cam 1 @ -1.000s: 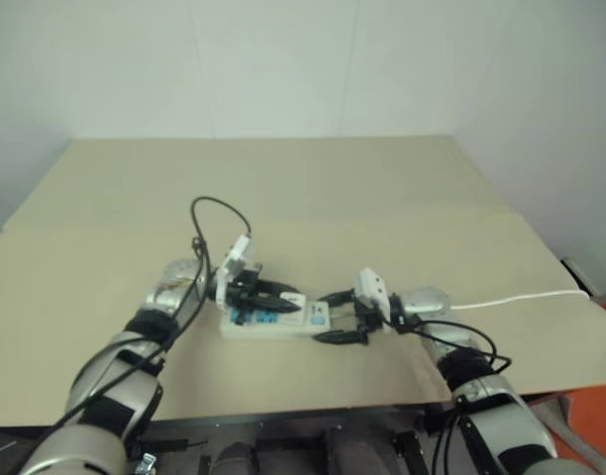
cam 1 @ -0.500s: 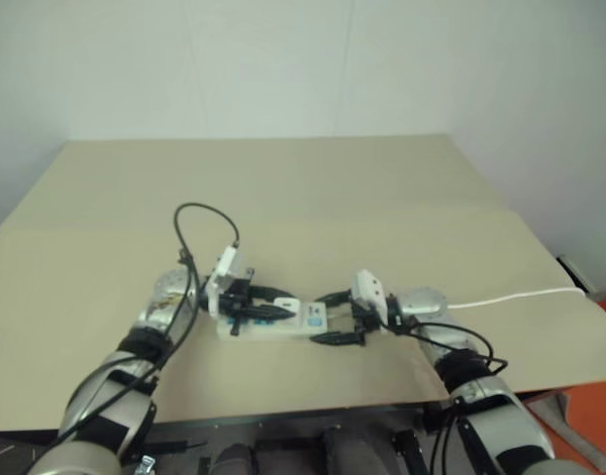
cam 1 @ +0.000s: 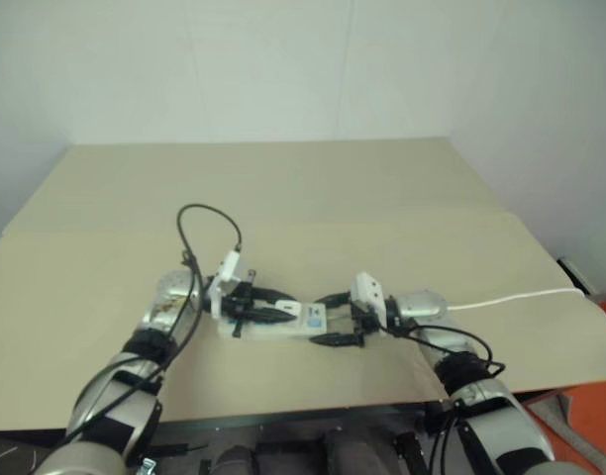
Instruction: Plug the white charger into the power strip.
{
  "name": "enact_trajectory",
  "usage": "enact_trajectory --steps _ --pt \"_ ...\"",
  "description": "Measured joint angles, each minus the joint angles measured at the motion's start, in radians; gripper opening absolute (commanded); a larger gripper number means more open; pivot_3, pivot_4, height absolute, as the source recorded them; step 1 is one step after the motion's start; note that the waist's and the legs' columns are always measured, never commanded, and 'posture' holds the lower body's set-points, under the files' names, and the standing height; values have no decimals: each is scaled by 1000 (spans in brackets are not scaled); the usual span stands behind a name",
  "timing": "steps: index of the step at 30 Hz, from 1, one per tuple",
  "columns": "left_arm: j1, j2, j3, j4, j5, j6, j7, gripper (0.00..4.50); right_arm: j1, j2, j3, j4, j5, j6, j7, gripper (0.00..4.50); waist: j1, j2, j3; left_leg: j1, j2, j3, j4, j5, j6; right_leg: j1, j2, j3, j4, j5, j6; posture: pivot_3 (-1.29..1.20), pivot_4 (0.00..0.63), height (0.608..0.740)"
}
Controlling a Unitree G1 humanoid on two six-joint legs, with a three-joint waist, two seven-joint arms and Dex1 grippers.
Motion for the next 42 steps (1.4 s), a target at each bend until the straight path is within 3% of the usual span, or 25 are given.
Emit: enact_trajectory --steps 10,18,20,22,29,42 --pt "25 8 12 0 41 -16 1 4480 3 0 1 -2 1 0 -1 3427 -2 0 0 2 0 0 -3 0 0 1 0 1 -1 -1 -1 0 150 740" --pt "60 104 36 -73 59 16 0 4480 0 1 -2 5 4 -6 -2 3427 -2 0 0 0 0 0 -3 0 0 -1 0 1 -1 -1 -1 0 150 740" --pt "68 121 79 -103 63 36 0 4500 -3 1 -3 10 9 -8 2 4151 -2 0 1 -2 0 0 -3 0 0 -3 0 1 -1 -1 -1 0 150 740" --pt "77 146 143 -146 53 61 1 4500 -5 -3 -1 23 4 -12 6 4442 -2 0 1 -7 0 0 -3 0 0 -10 0 1 0 0 -1 0 150 740" --pt "176 253 327 -295 31 116 32 4500 29 -48 -22 -12 22 -41 8 4442 5 1 1 -12 1 1 -5 0 0 -13 -1 -1 -4 -2 -2 0 150 740" --pt "541 459 599 -494 25 182 74 4500 308 -487 -300 -400 217 90 59 4442 42 2 7 -14 2 7 -7 0 0 -15 -9 -6 -6 -5 -7 0 150 740"
